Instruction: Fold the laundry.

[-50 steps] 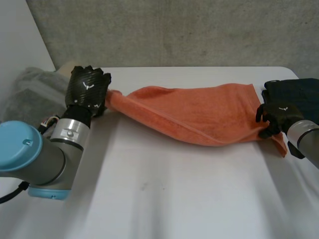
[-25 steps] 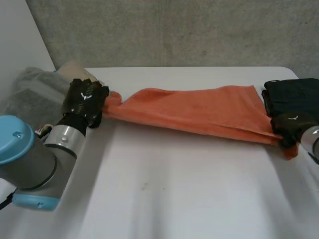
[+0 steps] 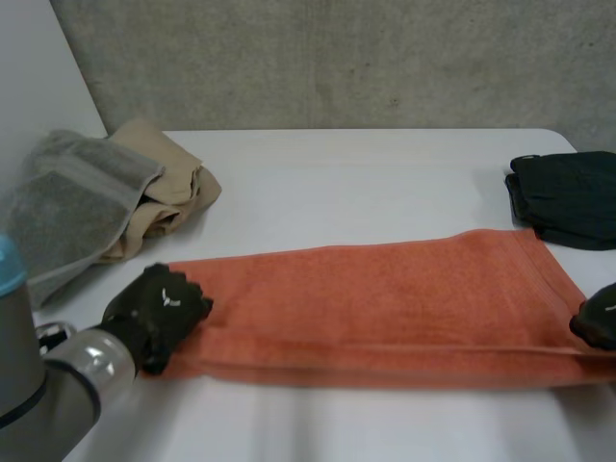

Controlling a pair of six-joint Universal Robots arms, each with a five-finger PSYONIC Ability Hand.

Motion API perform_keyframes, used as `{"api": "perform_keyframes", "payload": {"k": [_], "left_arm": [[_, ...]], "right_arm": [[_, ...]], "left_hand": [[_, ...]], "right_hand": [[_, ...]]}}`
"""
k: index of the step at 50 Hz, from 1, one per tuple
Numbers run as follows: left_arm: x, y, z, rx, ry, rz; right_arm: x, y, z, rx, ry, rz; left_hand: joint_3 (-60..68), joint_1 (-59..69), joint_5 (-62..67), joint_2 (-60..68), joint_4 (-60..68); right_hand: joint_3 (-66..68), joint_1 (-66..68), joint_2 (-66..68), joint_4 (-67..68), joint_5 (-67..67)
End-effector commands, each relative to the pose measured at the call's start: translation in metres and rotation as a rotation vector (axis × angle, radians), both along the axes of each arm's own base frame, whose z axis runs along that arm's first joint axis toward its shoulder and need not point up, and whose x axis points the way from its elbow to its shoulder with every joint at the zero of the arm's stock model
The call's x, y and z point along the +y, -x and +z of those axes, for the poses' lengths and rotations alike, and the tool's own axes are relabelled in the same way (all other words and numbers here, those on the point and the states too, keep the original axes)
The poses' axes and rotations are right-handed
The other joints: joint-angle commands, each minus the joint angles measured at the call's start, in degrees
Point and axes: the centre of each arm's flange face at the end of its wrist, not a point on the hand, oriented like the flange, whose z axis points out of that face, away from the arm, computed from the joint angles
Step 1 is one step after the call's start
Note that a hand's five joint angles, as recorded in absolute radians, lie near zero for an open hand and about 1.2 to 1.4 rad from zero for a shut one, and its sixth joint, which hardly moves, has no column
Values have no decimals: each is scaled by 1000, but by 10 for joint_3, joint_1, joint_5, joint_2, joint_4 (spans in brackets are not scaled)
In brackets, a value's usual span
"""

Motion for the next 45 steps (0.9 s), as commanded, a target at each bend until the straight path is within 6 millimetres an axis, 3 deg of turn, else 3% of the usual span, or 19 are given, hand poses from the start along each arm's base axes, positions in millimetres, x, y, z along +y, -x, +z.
{"api": "perform_keyframes", "payload": {"k": [1,9,17,23,26,27,28,30,36,39,43,45], "left_arm": [[-53,22,-6,68,163,17],[-81,20,-37,-16,171,182],[-96,33,-42,13,242,184],[-105,42,-46,32,273,177],[-110,46,-49,40,286,176],[-112,46,-49,41,290,180],[-114,47,-48,43,301,192],[-115,46,-46,40,309,210],[-108,52,-37,60,330,219],[-102,51,-21,83,359,217],[-91,46,-6,114,371,214],[-84,43,1,143,371,218]], "right_arm": [[-55,-21,-16,-76,200,23],[-115,-50,-37,-79,444,127],[-153,-69,-59,-83,539,193],[-167,-73,-75,-61,554,215],[-174,-74,-76,-67,581,206],[-175,-74,-75,-68,590,203],[-177,-75,-74,-70,606,200],[-177,-77,-71,-84,619,194],[-169,-70,-47,-233,614,81],[-155,-62,-31,-347,572,6],[-131,-44,-16,-430,457,-74],[-120,-24,-19,-443,360,-118]], "left_hand": [[115,172,139,113,111],[115,172,139,113,111],[115,172,139,113,111],[115,172,139,113,111],[92,149,116,90,88],[-19,39,6,-21,-22],[-286,-228,-261,-288,-289],[-553,-496,-529,-555,-557],[-585,-528,-561,-587,-589],[-585,-528,-561,-587,-589],[-585,-528,-561,-587,-589],[-585,-528,-561,-587,-589]], "right_hand": [[119,158,124,115,132],[119,158,124,115,132],[119,158,124,115,132],[119,158,124,115,132],[-227,-188,-222,-232,-214],[-380,-341,-375,-385,-367],[-581,-542,-576,-585,-568],[-581,-542,-576,-585,-568],[-581,-542,-576,-585,-568],[-581,-542,-576,-585,-568],[-581,-542,-576,-585,-568],[-581,-542,-576,-585,-568]]}}
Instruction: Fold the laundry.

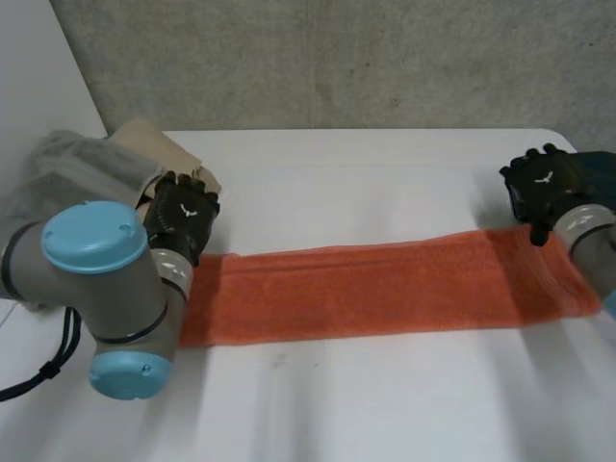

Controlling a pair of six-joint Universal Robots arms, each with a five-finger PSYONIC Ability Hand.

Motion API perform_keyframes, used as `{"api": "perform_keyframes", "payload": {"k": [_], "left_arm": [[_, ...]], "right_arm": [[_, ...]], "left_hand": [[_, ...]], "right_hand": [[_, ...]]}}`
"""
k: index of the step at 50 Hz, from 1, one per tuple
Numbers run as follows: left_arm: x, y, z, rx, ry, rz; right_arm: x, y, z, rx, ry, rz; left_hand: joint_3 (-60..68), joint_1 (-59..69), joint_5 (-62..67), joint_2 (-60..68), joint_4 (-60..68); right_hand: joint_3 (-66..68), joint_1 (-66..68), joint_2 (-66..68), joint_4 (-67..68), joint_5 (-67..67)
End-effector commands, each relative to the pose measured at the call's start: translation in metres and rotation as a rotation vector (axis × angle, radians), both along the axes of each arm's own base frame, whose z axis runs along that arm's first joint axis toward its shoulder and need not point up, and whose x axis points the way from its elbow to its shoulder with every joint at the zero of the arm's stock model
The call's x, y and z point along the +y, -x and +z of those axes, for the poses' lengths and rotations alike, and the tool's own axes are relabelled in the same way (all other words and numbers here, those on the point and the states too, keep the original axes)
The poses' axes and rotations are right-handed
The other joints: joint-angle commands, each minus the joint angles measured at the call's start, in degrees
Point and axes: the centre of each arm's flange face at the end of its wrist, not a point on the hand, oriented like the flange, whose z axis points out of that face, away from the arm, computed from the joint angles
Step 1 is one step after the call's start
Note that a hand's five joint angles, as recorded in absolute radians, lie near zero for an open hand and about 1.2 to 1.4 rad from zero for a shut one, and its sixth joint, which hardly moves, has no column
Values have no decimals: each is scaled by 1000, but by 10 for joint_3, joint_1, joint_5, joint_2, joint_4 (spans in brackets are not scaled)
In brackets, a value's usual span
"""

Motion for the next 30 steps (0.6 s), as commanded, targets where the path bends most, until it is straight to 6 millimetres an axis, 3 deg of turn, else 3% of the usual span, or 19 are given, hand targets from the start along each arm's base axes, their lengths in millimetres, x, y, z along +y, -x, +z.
{"api": "perform_keyframes", "payload": {"k": [1,3,7,21,24,26,28,30], "left_arm": [[21,-9,27,72,28,-11],[27,-12,31,112,20,-13],[35,-11,33,187,-6,-50],[37,-9,29,238,-37,-69],[37,-9,29,238,-38,-71],[37,-9,29,238,-39,-70],[37,-9,30,239,-36,-71],[38,-9,31,240,-33,-70]], "right_arm": [[38,44,12,-152,-248,-70],[45,61,6,-182,-333,-79],[52,78,-4,-195,-405,-75],[39,89,-36,-136,-366,-54],[36,90,-46,-140,-388,-58],[34,92,-49,-138,-394,-65],[31,96,-48,-135,-390,-78],[28,113,-46,-132,-372,-137]], "left_hand": [[-19,-15,-28,-16,-17],[-19,-15,-28,-16,-17],[-17,-13,-25,-14,-15],[-17,-13,-25,-14,-15],[-17,-13,-25,-14,-15],[-17,-13,-25,-14,-15],[-17,-13,-25,-14,-15],[-17,-13,-25,-14,-15]], "right_hand": [[-20,-30,-22,-19,-27],[14,4,12,15,7],[85,75,83,86,78],[143,132,140,143,135],[242,231,239,242,234],[401,391,399,401,394],[679,669,677,679,672],[680,670,678,681,673]]}}
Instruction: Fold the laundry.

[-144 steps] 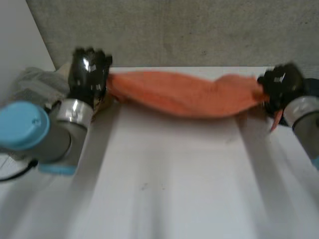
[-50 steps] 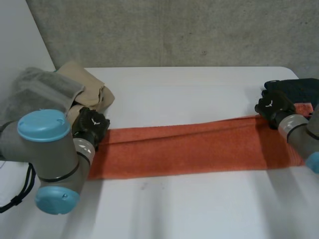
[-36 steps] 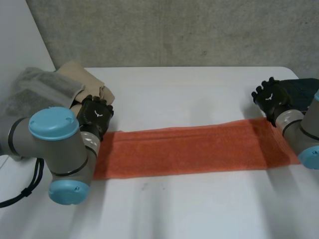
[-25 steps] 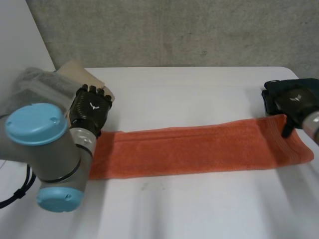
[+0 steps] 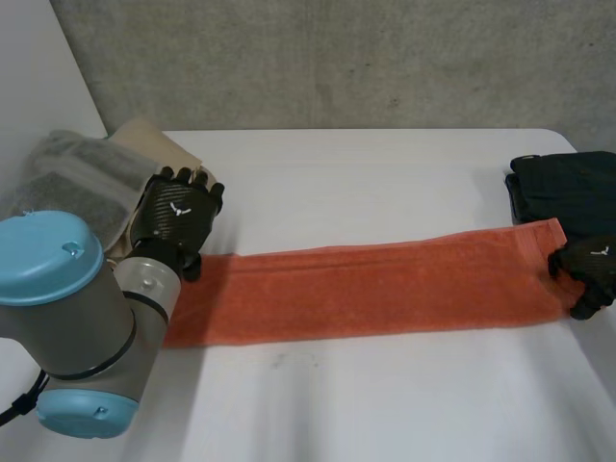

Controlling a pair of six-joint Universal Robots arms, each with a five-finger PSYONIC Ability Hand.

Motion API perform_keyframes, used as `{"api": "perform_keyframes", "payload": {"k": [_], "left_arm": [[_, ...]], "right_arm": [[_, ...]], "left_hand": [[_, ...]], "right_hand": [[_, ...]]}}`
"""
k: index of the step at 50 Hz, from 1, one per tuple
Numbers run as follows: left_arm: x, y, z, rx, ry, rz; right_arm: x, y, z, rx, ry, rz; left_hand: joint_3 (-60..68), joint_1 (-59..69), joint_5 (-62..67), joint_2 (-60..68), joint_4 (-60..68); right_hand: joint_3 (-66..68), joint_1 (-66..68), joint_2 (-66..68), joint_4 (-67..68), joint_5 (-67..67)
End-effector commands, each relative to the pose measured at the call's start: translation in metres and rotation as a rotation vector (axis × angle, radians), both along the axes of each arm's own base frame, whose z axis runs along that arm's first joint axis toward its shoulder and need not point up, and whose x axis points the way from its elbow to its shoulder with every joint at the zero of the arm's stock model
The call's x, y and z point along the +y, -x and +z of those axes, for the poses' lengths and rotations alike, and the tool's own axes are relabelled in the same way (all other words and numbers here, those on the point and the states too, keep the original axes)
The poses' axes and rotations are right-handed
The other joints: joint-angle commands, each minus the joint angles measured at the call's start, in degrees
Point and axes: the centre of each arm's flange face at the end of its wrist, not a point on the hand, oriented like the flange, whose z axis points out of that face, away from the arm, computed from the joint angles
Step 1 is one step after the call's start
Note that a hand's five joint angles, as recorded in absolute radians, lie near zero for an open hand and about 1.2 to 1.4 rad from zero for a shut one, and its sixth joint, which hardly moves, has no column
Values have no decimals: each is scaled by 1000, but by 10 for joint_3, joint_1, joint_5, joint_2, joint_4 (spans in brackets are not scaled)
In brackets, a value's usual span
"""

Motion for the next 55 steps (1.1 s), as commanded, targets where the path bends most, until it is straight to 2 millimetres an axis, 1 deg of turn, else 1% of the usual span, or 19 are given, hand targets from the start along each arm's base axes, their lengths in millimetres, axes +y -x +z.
{"api": "perform_keyframes", "payload": {"k": [1,3,10,15,18,20,22,23,26,27,30,32,36,39,43,46,50,54,55], "left_arm": [[1,0,2,1,7,2],[1,-1,4,3,11,5],[6,-3,14,16,30,2],[8,-5,18,21,40,4],[8,-5,18,21,40,7],[8,-6,18,22,39,8],[8,-6,18,22,39,10],[8,-6,19,23,41,11],[10,-7,23,27,49,13],[10,-7,24,29,51,13],[13,-8,27,32,57,11],[15,-9,28,34,61,11],[17,-9,28,34,61,10],[18,-8,27,33,56,5],[20,-6,25,32,53,-4],[20,-5,23,31,51,-5],[22,-1,25,36,58,-22],[22,5,30,47,76,-39],[23,9,31,49,79,-50]], "right_arm": [[-8,29,-2,26,4,-102],[-13,54,3,57,36,-186],[-17,101,54,270,187,-294],[-18,108,61,337,208,-303],[-15,70,76,324,263,-214],[-6,15,95,280,344,-88],[2,-15,105,236,389,-22],[12,-44,114,194,437,44],[31,-86,122,142,499,155],[50,-118,125,108,541,257],[78,-159,122,63,578,404],[109,-197,110,20,592,560],[156,-249,69,-9,556,777],[182,-270,36,23,511,885],[201,-277,4,70,464,965],[201,-275,-2,92,454,955],[199,-269,-3,93,414,912],[183,-251,18,66,385,724],[169,-234,34,37,373,616]], "left_hand": [[-8,-6,-25,-7,-8],[-8,-6,-25,-7,-8],[-8,-6,-25,-7,-8],[-8,-6,-25,-7,-8],[-8,-6,-25,-7,-8],[-8,-6,-25,-7,-8],[-8,-6,-25,-7,-8],[-8,-6,-25,-7,-8],[-8,-6,-25,-7,-8],[-8,-6,-25,-7,-8],[-8,-6,-25,-7,-8],[-10,-8,-27,-8,-9],[-10,-8,-27,-8,-9],[-10,-8,-27,-8,-9],[-10,-8,-27,-8,-9],[-10,-8,-27,-8,-9],[-11,-8,-28,-9,-10],[-11,-8,-28,-9,-10],[-11,-8,-28,-9,-10]], "right_hand": [[349,338,336,350,351],[349,338,336,350,351],[349,338,336,350,351],[349,338,336,350,351],[349,338,336,350,351],[349,338,336,350,351],[349,338,336,350,351],[349,338,336,350,351],[349,338,336,350,351],[349,338,336,350,351],[349,338,336,350,351],[349,338,336,350,351],[349,338,336,350,351],[349,338,336,350,351],[349,338,336,350,351],[349,338,336,350,351],[-315,-326,-328,-314,-313],[-351,-362,-364,-350,-349],[-351,-362,-364,-350,-349]]}}
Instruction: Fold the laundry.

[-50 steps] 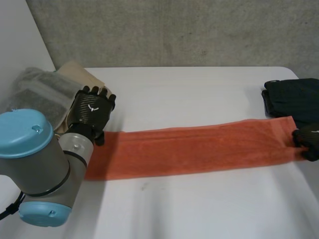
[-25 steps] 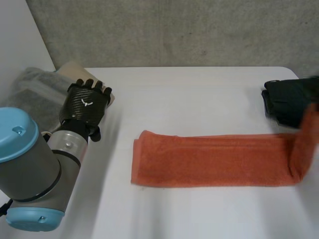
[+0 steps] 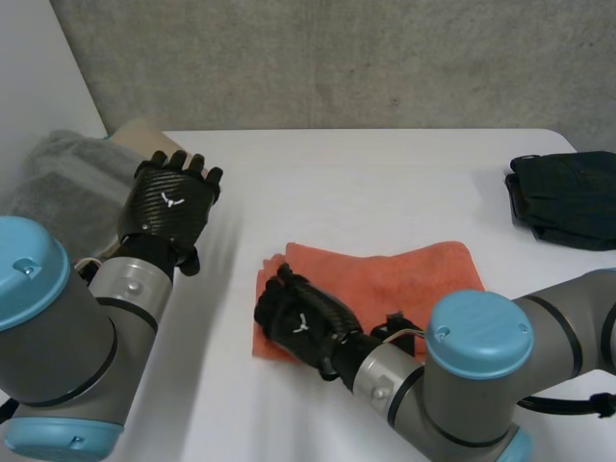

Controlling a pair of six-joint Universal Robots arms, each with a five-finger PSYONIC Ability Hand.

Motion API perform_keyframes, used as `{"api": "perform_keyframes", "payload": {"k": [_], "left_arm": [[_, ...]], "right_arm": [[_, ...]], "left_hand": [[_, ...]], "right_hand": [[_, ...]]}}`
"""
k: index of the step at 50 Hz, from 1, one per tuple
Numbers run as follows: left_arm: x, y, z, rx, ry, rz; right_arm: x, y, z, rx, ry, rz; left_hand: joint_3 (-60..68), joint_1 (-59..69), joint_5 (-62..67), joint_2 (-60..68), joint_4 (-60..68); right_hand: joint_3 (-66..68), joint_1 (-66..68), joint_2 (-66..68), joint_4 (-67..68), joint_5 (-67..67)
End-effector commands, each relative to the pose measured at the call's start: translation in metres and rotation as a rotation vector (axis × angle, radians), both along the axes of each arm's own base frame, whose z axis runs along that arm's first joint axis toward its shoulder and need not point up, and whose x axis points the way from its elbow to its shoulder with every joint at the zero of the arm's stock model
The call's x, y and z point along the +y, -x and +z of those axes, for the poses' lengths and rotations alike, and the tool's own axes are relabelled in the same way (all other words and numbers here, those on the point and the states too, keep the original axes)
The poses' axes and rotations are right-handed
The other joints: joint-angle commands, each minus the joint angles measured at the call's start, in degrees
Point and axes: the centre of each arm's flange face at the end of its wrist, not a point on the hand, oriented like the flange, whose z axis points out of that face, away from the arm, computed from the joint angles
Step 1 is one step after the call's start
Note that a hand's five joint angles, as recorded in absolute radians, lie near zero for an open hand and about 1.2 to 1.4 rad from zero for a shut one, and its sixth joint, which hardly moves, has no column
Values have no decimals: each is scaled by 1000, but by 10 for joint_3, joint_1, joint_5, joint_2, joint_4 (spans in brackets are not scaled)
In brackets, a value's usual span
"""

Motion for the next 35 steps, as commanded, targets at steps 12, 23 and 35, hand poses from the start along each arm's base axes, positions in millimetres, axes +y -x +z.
{"api": "perform_keyframes", "payload": {"k": [12,23,35], "left_arm": [[26,44,3,25,41,-152],[32,45,-5,10,20,-160],[37,37,9,29,46,-149]], "right_arm": [[-66,133,16,-43,-356,-595],[-98,171,3,132,-215,-722],[-61,65,64,-45,3,-386]], "left_hand": [[-2,-2,-27,-1,-3],[-2,-2,-27,-1,-3],[-2,-2,-27,-1,-3]], "right_hand": [[-99,-72,-86,-99,-80],[547,574,560,547,566],[601,628,614,601,620]]}}
